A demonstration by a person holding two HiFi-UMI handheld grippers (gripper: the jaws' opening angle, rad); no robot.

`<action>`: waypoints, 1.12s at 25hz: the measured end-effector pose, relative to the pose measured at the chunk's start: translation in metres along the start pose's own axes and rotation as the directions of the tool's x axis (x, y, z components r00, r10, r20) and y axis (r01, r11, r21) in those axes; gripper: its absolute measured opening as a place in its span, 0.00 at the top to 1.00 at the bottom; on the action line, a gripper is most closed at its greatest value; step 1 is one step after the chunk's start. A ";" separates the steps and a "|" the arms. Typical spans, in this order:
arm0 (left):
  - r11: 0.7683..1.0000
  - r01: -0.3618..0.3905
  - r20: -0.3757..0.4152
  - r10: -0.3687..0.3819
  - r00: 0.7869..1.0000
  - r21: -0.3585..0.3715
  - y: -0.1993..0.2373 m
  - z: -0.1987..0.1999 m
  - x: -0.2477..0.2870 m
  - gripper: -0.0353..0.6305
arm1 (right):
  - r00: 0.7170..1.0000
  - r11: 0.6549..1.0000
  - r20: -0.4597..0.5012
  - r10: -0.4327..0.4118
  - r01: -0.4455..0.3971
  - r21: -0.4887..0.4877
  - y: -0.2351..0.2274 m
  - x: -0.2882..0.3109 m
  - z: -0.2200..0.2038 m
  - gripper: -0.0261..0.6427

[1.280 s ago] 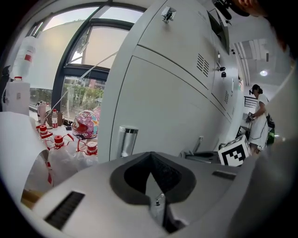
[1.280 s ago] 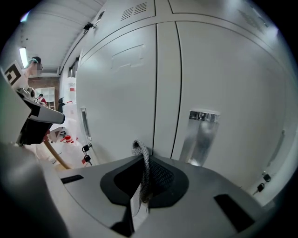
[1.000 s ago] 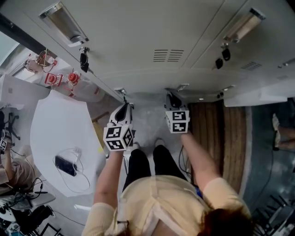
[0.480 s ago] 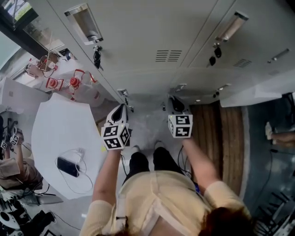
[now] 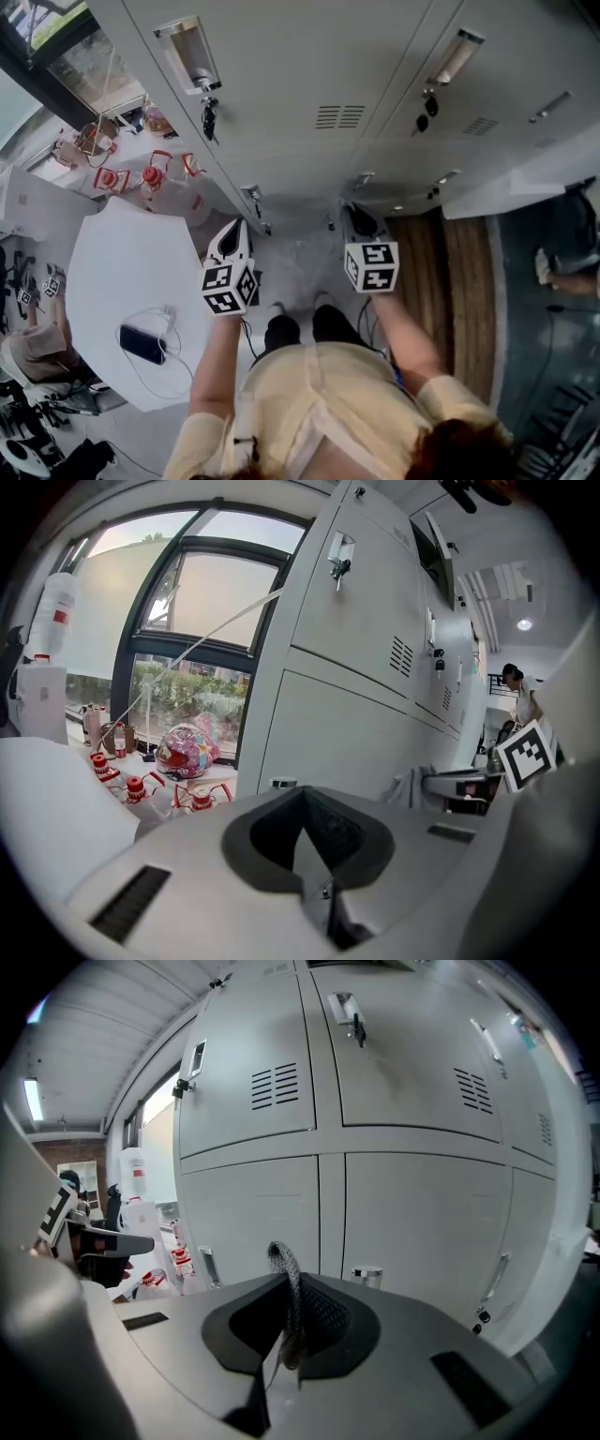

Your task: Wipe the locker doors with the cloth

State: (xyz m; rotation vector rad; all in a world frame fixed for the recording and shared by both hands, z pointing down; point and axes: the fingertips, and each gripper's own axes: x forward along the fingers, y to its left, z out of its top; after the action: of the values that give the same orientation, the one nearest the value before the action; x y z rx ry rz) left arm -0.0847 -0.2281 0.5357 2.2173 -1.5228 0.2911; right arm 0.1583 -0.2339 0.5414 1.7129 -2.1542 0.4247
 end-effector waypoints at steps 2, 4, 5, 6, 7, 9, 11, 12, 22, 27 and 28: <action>1.000 0.001 0.008 -0.001 1.000 -0.001 0.000 0.006 -0.007 0.94 | 1.000 1.000 0.002 0.009 -0.009 0.003 0.004 -0.009 0.006 0.93; 1.000 0.005 0.017 -0.005 1.000 -0.002 -0.002 0.012 -0.014 0.94 | 1.000 1.000 0.007 0.019 -0.019 0.006 0.007 -0.017 0.013 0.93; 1.000 0.007 0.021 -0.007 1.000 -0.001 -0.002 0.015 -0.017 0.94 | 1.000 1.000 0.010 0.024 -0.024 0.008 0.009 -0.021 0.016 0.93; 1.000 0.010 0.025 -0.010 1.000 0.000 -0.003 0.018 -0.021 0.94 | 0.999 1.000 0.015 0.028 -0.029 0.011 0.011 -0.024 0.020 0.93; 1.000 0.013 0.028 -0.013 1.000 0.001 -0.004 0.021 -0.024 0.94 | 0.999 0.999 0.019 0.032 -0.032 0.016 0.013 -0.028 0.024 0.93; 1.000 0.020 0.035 -0.020 0.999 0.003 -0.006 0.027 -0.029 0.94 | 0.999 0.999 0.029 0.041 -0.041 0.023 0.018 -0.036 0.031 0.93; 1.000 0.030 0.042 -0.030 0.999 0.004 -0.009 0.032 -0.035 0.94 | 0.998 0.998 0.034 0.054 -0.055 0.024 0.024 -0.043 0.037 0.93; 0.999 0.034 0.044 -0.034 0.998 0.005 -0.011 0.034 -0.038 0.94 | 0.997 0.998 0.038 0.061 -0.062 0.023 0.027 -0.047 0.040 0.93; 0.998 0.051 0.058 -0.053 0.997 0.031 -0.024 0.047 -0.066 0.94 | 0.994 0.995 0.072 0.087 -0.090 0.046 0.038 -0.080 0.059 0.93; 0.998 0.059 0.072 -0.062 0.995 0.037 -0.028 0.053 -0.076 0.94 | 0.993 0.994 0.080 0.086 -0.091 0.065 0.038 -0.093 0.062 0.93; 0.997 0.061 0.075 -0.064 0.995 0.039 -0.029 0.055 -0.078 0.94 | 0.993 0.993 0.081 0.086 -0.091 0.068 0.038 -0.095 0.062 0.93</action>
State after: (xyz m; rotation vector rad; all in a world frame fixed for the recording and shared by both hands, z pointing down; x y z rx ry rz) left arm -0.0907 -0.1796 0.4485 2.3241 -1.4953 0.2188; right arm 0.1349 -0.1702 0.4421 1.7028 -2.3031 0.4723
